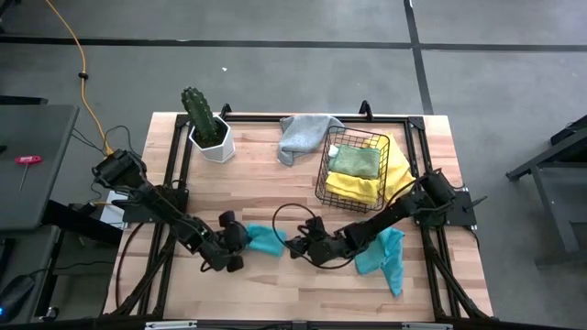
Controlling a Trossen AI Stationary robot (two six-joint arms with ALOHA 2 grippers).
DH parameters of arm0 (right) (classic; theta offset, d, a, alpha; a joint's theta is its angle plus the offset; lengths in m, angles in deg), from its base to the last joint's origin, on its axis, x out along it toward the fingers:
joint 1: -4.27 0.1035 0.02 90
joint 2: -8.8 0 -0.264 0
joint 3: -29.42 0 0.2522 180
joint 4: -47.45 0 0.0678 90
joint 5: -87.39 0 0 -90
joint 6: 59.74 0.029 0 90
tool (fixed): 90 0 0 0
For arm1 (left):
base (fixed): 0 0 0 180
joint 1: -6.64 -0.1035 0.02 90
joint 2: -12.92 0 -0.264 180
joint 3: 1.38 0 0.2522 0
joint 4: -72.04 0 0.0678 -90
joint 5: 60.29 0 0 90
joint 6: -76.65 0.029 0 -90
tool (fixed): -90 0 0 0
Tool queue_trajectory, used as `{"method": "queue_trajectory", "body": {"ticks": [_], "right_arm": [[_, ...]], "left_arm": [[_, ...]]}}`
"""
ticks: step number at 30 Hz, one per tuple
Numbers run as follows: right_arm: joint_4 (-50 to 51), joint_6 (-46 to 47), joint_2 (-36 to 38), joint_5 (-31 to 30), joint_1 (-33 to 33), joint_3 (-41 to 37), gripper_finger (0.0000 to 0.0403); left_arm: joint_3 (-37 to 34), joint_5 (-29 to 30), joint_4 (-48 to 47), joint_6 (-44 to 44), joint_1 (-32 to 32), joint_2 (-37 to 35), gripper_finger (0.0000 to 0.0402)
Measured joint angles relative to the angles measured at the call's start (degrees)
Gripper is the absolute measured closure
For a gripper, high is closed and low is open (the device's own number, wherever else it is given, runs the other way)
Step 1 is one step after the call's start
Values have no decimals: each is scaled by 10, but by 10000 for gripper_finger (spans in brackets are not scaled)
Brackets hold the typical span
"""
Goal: Fold microfiber towels
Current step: Put the left folded blue microfiber towel into the black wire basket
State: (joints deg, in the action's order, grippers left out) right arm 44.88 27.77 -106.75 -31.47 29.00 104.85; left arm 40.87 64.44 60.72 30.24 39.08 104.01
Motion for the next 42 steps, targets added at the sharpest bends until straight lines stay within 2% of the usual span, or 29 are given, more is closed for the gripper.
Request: {"method": "queue_trajectory", "body": {"ticks": [12, 20, 24, 29, 42], "right_arm": [[26, 50, 0, -26, -1, 0, 208], [60, 65, 0, -51, -15, 0, 208], [58, 61, 0, -46, -27, 0, 208], [61, 43, 0, -15, -35, 0, 208], [75, 36, -1, -6, -35, 0, 208]], "left_arm": [[-1, -5, 42, 0, -58, 2, 401], [-1, -24, 74, 3, -75, 8, 401], [0, -35, 114, 13, -78, 33, 401], [1, -22, 144, 26, -79, 59, 401], [0, -26, 148, 42, -81, 54, 401]]}}
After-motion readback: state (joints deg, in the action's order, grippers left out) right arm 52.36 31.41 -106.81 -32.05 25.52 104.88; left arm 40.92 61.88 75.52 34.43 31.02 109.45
